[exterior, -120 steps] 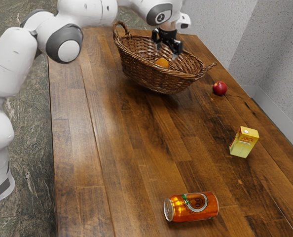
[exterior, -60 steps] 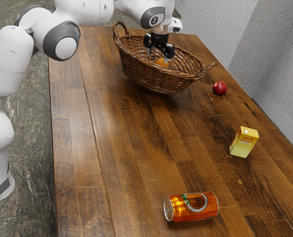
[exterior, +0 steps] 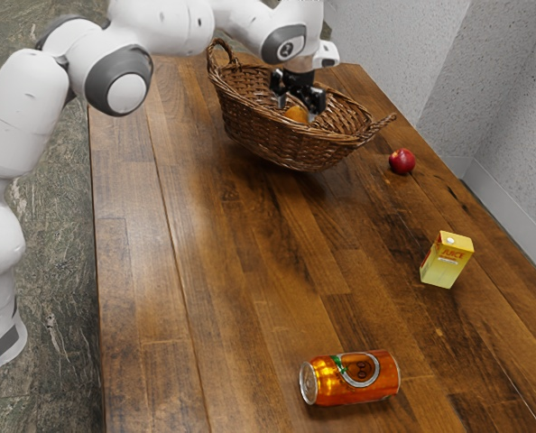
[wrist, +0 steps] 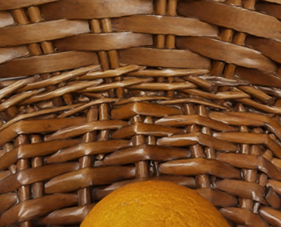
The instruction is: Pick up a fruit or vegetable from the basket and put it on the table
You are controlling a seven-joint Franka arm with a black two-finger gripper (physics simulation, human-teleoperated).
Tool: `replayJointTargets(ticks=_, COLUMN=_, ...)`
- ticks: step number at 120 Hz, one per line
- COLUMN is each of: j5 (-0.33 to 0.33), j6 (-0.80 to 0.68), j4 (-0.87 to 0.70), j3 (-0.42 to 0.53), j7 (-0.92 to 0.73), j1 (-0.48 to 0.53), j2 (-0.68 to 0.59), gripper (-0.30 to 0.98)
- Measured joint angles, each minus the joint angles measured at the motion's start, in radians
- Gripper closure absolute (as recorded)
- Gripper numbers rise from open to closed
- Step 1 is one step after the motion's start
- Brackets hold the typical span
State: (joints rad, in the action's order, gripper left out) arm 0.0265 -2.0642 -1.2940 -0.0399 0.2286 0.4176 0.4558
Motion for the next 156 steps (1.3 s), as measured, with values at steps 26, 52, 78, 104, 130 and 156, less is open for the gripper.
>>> replayJointTargets(ticks=26, j5=-0.001, j6=-0.017, j4=-0.001, j3=0.000, j7=0.003, j1=0.000, j2=0.020, gripper=0.00)
replayJointTargets(ticks=52, j5=-0.002, j6=-0.031, j4=-0.007, j3=0.000, j7=0.005, j1=-0.004, j2=0.025, gripper=0.00)
replayJointTargets(ticks=78, j5=-0.005, j6=-0.048, j4=-0.030, j3=0.000, j7=0.008, j1=-0.006, j2=0.022, gripper=0.00)
replayJointTargets(ticks=104, j5=-0.006, j6=-0.063, j4=-0.041, j3=0.000, j7=0.012, j1=-0.005, j2=0.024, gripper=0.09)
replayJointTargets(ticks=130, j5=0.005, j6=-0.078, j4=-0.051, j3=0.000, j7=0.021, j1=-0.006, j2=0.021, gripper=0.40)
replayJointTargets(ticks=156, j5=0.014, j6=-0.089, j4=-0.054, j3=0.000, j7=0.044, j1=-0.008, j2=-0.007, gripper=0.41)
